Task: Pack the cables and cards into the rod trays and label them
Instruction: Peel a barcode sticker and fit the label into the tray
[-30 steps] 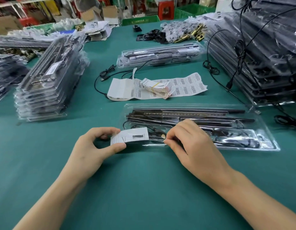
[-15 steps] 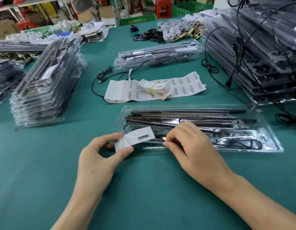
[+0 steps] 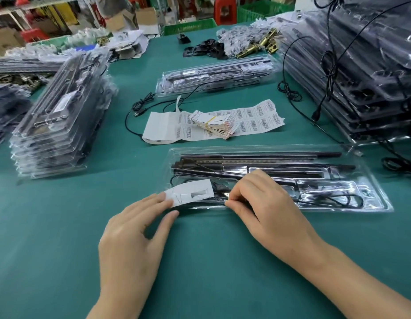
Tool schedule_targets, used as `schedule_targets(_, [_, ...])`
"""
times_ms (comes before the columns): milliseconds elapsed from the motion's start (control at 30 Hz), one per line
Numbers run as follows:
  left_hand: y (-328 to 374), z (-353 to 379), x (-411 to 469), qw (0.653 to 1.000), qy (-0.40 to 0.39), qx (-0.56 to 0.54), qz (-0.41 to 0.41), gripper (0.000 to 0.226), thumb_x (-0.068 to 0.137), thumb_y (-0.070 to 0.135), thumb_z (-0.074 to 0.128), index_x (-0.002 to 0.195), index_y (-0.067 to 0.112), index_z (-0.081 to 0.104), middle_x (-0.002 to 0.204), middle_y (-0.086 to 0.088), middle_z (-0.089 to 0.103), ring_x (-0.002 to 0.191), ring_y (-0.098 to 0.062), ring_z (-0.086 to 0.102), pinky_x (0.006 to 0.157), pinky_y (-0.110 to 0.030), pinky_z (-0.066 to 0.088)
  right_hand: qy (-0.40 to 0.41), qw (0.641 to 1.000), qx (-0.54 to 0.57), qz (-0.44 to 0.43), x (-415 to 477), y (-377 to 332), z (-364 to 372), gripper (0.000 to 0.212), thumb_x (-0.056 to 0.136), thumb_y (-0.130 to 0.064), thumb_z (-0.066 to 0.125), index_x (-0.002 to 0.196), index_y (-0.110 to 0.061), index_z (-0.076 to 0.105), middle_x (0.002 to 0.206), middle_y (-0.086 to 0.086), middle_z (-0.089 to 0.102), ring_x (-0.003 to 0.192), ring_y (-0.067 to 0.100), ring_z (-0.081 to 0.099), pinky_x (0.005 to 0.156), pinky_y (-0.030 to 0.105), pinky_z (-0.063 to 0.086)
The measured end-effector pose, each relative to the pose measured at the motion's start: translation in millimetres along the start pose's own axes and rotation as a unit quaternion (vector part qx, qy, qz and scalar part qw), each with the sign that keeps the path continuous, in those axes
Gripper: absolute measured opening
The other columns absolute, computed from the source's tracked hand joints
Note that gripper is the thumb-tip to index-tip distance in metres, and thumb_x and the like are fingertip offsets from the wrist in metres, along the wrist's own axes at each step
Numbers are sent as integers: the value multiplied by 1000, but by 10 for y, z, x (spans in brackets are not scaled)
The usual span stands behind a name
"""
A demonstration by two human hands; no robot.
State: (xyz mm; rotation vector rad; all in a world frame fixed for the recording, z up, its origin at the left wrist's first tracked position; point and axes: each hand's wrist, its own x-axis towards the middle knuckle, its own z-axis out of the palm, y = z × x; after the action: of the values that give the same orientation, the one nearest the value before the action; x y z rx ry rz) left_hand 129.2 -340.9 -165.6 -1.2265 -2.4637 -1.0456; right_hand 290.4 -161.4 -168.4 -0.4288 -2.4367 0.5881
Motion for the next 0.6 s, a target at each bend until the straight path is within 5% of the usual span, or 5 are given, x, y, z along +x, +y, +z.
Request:
schedule_targets(100, [-28,-22,-80,979,-53,140,140,40,96,38,56,127,17,72,135,4,67,135,-21,56,104,-35,42,2,1000,-1,-4,1,5,3,15,94,-12,69,83,-10,60,85,-5,55,85,15,48,82,23,41])
schedule_targets(200, [10,-23,-172,958,-139,177,176,61,98,43,41,148,10,51,155,-4,47,144,-29,43,110,-42,35,2,1000,-3,-7,2,11,9,15,95,-12,68,83,-10,59,85,-5,55,85,16,47,82,26,41])
schedule_targets(600, [34,14,75,905,-292,181,251,61,108,42,28,162,17,22,171,2,13,157,-12,10,122,-40,17,12,999,-17,-27,1,15,22,13,94,-9,67,83,-8,59,85,-3,54,83,17,47,81,23,40])
